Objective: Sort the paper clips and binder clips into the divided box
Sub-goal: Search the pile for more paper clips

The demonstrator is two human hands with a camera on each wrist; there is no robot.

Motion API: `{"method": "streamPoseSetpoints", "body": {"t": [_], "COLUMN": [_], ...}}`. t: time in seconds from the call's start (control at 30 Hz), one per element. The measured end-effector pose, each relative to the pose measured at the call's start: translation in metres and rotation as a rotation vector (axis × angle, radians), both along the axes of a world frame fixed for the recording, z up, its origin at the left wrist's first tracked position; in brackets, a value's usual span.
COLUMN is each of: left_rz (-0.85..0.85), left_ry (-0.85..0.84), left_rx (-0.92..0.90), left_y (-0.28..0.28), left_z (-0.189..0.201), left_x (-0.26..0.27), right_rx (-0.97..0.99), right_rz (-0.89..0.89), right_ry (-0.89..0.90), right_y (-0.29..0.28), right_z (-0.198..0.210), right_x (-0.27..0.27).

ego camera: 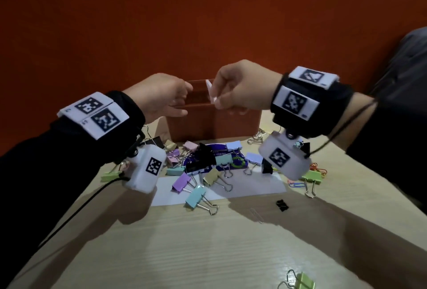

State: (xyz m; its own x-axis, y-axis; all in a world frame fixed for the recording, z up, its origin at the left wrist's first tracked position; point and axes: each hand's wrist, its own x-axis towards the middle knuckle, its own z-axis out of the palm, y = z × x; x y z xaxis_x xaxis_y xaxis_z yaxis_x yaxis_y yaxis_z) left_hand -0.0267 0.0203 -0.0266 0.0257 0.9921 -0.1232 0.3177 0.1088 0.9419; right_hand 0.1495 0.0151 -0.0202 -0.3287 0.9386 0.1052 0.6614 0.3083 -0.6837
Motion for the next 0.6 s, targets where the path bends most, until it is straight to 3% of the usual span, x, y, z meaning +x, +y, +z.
{"method": "streamPoseSetpoints", "body": {"t": [0.13, 0.27, 0.37, 0.47, 0.6], "left_rz": [-0.070, -0.156, -0.201, -0.331, -0.694], "left_ry": [0.408, 0.590, 0.662, 0.630, 0.751], "left_rx": [0.262, 0.454, 0.475, 0.448, 0.409], "left_y": [-0.016, -0.028, -0.032, -0.043, -0.070], "left_z": [-0.009, -0.020, -0.029, -0.039, -0.046], "left_x": [0.011, 0.021, 0.029, 0.035, 0.045], "right_rx": [-0.095, -0.257, -0.124, -0.160, -0.229], "right_rz": [0.298, 0.460, 0.488, 0.494, 0.544], "right_ry": [-0.354, -0.524, -0.651, -0.628, -0.569], "right_y": [-0.049, -0.098, -0.125, -0.126, -0.131], "right_z": [-0.015, -0.030, -0.048, -0.043, -0.059], "right_x": [0.028, 0.043, 0.038, 0.047, 0.046]}}
